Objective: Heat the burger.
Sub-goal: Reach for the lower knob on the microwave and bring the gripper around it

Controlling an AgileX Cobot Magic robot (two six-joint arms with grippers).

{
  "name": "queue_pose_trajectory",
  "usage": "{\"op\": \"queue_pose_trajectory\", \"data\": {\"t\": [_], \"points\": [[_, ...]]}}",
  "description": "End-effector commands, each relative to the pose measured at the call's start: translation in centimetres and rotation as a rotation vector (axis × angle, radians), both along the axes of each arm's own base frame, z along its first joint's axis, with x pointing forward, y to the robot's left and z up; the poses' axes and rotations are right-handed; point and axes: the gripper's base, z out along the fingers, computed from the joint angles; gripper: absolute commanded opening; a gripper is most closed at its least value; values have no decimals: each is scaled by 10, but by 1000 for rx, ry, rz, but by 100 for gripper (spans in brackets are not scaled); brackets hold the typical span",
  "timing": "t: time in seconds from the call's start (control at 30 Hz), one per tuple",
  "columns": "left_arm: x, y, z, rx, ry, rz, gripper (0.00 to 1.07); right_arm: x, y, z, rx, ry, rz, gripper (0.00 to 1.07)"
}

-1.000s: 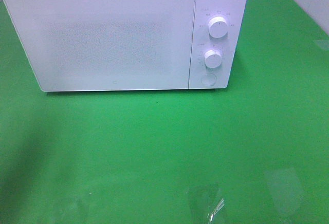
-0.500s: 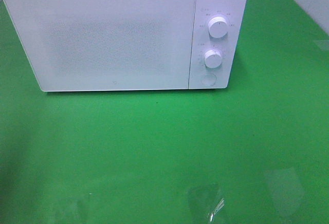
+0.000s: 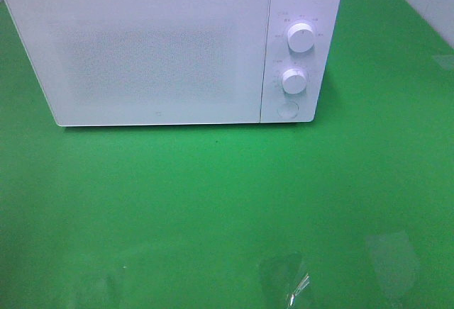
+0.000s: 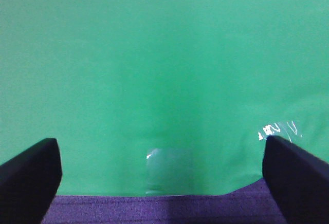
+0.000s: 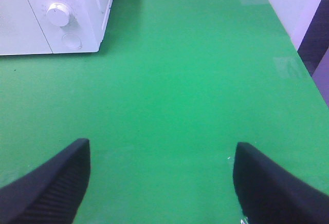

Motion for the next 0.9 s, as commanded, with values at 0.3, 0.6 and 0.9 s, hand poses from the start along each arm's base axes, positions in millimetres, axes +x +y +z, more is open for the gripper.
{"op": "queue_pose_trajectory", "data": {"t": [0.3,0.6,0.9], "points": [[-44,-3,-2,34,-258,4,98,-4,-1,0,6,-33,-5,73],[-72,-5,0,55,-440,7,98,-4,-1,0,6,-33,-5,73],[-76,-6,0,56,-468,9,98,-4,-1,0,5,-32,-5,73]]}}
